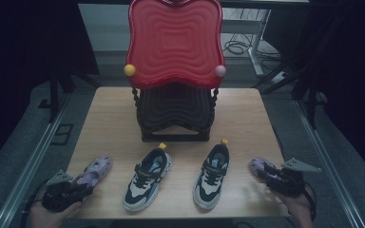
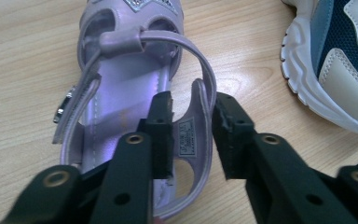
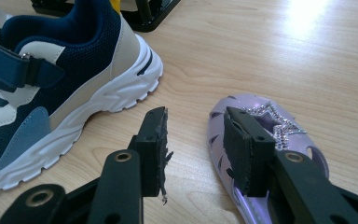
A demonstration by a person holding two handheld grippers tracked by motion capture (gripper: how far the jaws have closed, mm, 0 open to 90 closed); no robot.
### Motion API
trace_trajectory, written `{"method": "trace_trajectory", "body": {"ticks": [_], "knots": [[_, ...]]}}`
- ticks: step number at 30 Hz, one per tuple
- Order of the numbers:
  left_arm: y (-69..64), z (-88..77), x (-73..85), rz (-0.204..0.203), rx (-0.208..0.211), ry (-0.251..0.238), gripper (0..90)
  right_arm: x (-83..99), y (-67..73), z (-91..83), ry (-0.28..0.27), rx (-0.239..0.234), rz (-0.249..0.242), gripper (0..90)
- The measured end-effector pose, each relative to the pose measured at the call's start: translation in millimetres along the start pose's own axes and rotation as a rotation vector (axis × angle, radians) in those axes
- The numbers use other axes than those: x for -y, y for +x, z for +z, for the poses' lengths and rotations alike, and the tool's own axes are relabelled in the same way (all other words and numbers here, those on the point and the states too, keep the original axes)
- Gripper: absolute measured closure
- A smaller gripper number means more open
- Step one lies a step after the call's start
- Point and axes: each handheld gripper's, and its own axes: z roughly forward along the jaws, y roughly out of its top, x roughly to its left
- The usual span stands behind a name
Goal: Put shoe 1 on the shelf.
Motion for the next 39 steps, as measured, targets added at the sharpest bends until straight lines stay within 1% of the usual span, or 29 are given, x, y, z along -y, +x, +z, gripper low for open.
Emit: {"method": "trace_trajectory", "body": {"ticks": [4,5,6,9,11,13,15,16,17,18,19,20,24,28,29,32,33,35,39], "knots": [[0.8,0.0,0.2,0.006,0.012,-0.002,78.6,0.1,0.5,-0.6,0.018,-0.002,-0.017,58.6],[0.3,0.1,-0.1,0.01,0.008,-0.002,80.1,-0.2,0.5,-2.1,0.02,-0.003,-0.023,58.4],[0.1,0.1,-0.2,0.012,0.006,-0.001,81.2,-0.7,-0.4,-5.1,0.018,-0.005,-0.031,58.3],[1.3,-1.1,-0.2,0.012,0.003,-0.004,84.0,-1.8,-4.6,-15.0,0.007,-0.008,-0.032,58.3],[2.5,-2.1,-0.2,0.006,0.006,-0.007,84.9,-1.0,-8.2,-22.0,0.011,-0.01,-0.036,57.6],[2.7,-2.2,-0.5,0.005,0.006,-0.007,85.2,1.0,-12.3,-28.7,0.028,-0.01,-0.037,56.7],[2.8,-1.6,-1.0,0.005,0.008,-0.003,85.3,4.0,-16.8,-35.1,0.041,0.005,-0.031,56.4],[3.0,-1.1,-1.3,0.005,0.013,-0.002,85.3,7.5,-21.4,-40.0,0.052,0.009,-0.023,56.4],[3.0,-1.1,-1.3,0.005,0.013,-0.002,85.3,7.5,-21.4,-40.0,0.052,0.009,-0.023,56.4],[3.0,-0.9,-1.6,0.003,0.016,-0.002,85.3,12.1,-26.3,-44.0,0.068,0.02,-0.007,56.5],[3.0,-0.9,-1.6,0.003,0.016,-0.002,85.3,12.1,-26.3,-44.0,0.068,0.02,-0.007,56.5],[3.1,-0.8,-1.7,0.003,0.017,-0.002,85.3,18.2,-30.3,-44.9,0.088,0.024,-0.003,56.7],[3.9,-1.1,-2.0,0.001,0.021,-0.003,85.3,29.1,-36.0,-40.5,0.138,0.035,0.007,57.8],[4.0,-1.0,-1.7,-0.001,0.023,-0.003,85.3,31.0,-38.1,-35.9,0.156,0.031,0.01,60.0],[4.1,-0.6,-1.4,0.0,0.025,-0.003,85.3,31.5,-38.1,-31.8,0.172,0.018,0.007,61.9],[4.2,-0.2,-1.1,-0.002,0.027,-0.005,85.3,31.6,-38.3,-26.6,0.2,0.001,0.009,66.9],[4.5,-0.3,-1.1,0.0,0.028,-0.007,85.3,31.6,-38.3,-26.6,0.2,0.001,0.009,66.9],[4.5,-0.3,-1.0,0.0,0.028,-0.007,85.2,31.1,-37.8,-22.3,0.22,-0.017,0.011,71.0],[4.9,-0.5,-0.6,-0.005,0.031,-0.009,85.2,30.3,-36.9,-16.5,0.246,-0.031,0.015,75.7]]}}
